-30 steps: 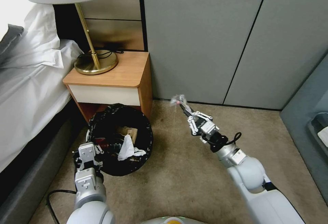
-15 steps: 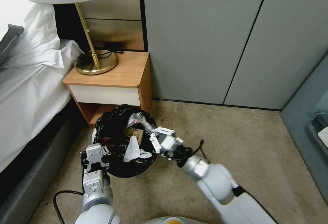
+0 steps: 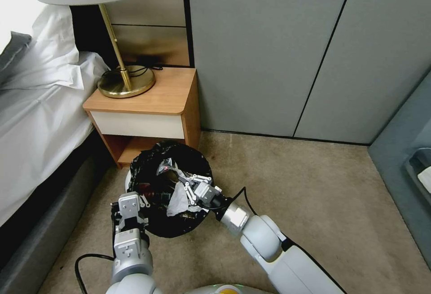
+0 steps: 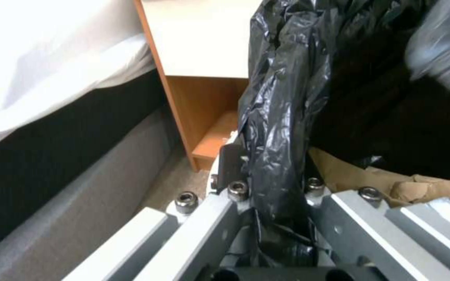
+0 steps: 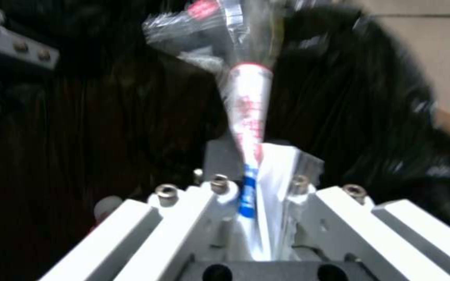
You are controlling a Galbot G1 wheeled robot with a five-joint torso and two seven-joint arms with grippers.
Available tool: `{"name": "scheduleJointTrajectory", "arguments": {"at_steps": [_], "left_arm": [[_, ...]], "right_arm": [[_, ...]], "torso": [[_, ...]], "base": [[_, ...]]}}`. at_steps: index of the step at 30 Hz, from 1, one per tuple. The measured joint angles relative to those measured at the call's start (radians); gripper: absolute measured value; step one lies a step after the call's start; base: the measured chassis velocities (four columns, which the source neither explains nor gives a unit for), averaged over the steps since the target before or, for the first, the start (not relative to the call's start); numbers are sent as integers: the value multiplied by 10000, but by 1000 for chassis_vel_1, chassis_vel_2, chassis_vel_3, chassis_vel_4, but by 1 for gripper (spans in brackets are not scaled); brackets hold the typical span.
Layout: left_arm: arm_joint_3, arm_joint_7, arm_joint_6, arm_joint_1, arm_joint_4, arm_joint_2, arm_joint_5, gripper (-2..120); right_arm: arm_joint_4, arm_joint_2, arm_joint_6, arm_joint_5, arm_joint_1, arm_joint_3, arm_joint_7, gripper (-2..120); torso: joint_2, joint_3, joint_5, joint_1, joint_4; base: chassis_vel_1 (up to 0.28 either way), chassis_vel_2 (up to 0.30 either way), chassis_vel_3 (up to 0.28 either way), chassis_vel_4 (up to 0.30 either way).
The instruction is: Pick up the trash bin, then pick up the garbage from the floor and place it into the trash bin.
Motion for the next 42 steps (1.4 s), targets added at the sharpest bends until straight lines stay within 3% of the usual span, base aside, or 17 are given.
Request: {"name": "scheduleJointTrajectory", "arguments": {"at_steps": [12, 14, 16, 24, 34, 39, 42], "left_arm": [[161, 9, 2, -26, -52, -81, 182, 1], [166, 19, 6, -47, -52, -99, 209, 1], [167, 19, 6, -55, -49, -107, 220, 1], [127, 193, 18, 0, -64, -114, 330, 1], [-98, 376, 4, -35, -62, -46, 224, 1], [-115, 425, -8, -13, -61, -30, 120, 1], [-180, 433, 13, -18, -106, -1, 34, 1]], "right_arm": [[115, -87, -19, -159, -165, 4, -67, 47], [224, -155, -19, -158, -184, 57, -135, 59], [245, -163, -19, -158, -202, 71, -140, 63], [524, -144, 39, -305, -352, 160, -138, 96], [1743, -285, 416, -710, -795, 686, -174, 100], [3279, -399, 304, -420, -1575, 1479, -354, 100], [4369, -162, 110, -380, -2748, 2224, 113, 100]], "torso": [[0, 0, 2, 0, 0], [0, 0, 1, -1, 0], [0, 0, 1, -1, 0], [0, 0, 1, 0, 0], [0, 0, 2, 0, 0], [0, 0, 0, -1, -1], [0, 0, 1, 0, -1]], "base": [[0, 0, 0, 0], [0, 0, 0, 0], [0, 0, 0, 0], [0, 0, 0, 0], [0, 0, 0, 0], [0, 0, 0, 0], [0, 0, 0, 0]]}}
